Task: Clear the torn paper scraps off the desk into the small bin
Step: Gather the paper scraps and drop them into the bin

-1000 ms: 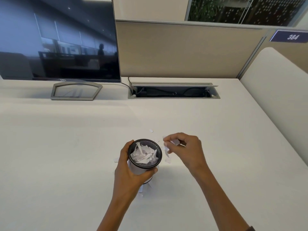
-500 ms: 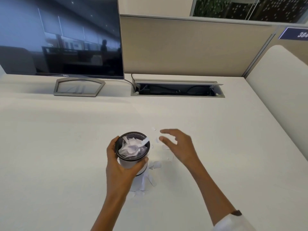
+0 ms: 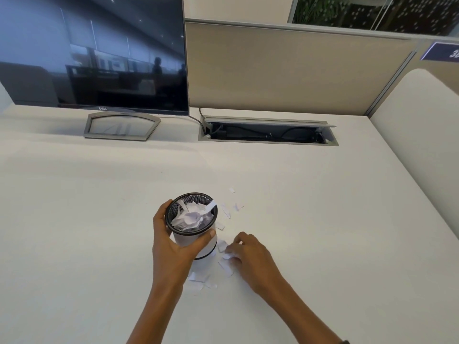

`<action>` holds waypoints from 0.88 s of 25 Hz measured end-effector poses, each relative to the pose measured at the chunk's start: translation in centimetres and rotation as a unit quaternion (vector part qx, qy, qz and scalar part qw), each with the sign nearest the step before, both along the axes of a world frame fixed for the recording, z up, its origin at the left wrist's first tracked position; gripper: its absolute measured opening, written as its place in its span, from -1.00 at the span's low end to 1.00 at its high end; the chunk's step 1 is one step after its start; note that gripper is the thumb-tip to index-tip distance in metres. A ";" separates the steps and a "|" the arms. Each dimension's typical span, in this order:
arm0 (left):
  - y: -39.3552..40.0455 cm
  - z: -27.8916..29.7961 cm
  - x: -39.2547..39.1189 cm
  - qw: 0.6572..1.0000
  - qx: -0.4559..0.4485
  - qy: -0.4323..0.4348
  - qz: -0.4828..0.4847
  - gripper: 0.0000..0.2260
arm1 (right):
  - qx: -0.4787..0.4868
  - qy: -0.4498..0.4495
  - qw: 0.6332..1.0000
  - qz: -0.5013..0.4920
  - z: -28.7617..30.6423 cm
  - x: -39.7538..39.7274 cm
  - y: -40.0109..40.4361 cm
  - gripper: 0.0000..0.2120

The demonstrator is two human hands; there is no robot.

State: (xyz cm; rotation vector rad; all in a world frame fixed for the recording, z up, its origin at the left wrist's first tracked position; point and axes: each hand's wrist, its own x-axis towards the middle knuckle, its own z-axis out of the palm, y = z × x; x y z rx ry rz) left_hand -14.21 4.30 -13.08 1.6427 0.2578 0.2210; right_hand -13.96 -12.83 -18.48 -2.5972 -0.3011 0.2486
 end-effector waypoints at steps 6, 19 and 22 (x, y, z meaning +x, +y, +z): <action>-0.6 -0.3 -0.3 0.999 0.011 0.009 -0.051 -0.19 | 0.194 0.014 0.962 -0.191 4.9 2.1 -3.1 -0.77; -2.6 0.1 -0.9 0.991 0.024 -0.005 -0.132 -0.22 | 0.154 -0.157 0.976 -0.001 13.6 1.9 -0.1 -0.84; -2.5 0.3 -0.8 0.991 0.031 0.010 -0.130 -0.30 | 0.026 -0.129 0.981 0.142 12.1 -0.1 1.4 -0.66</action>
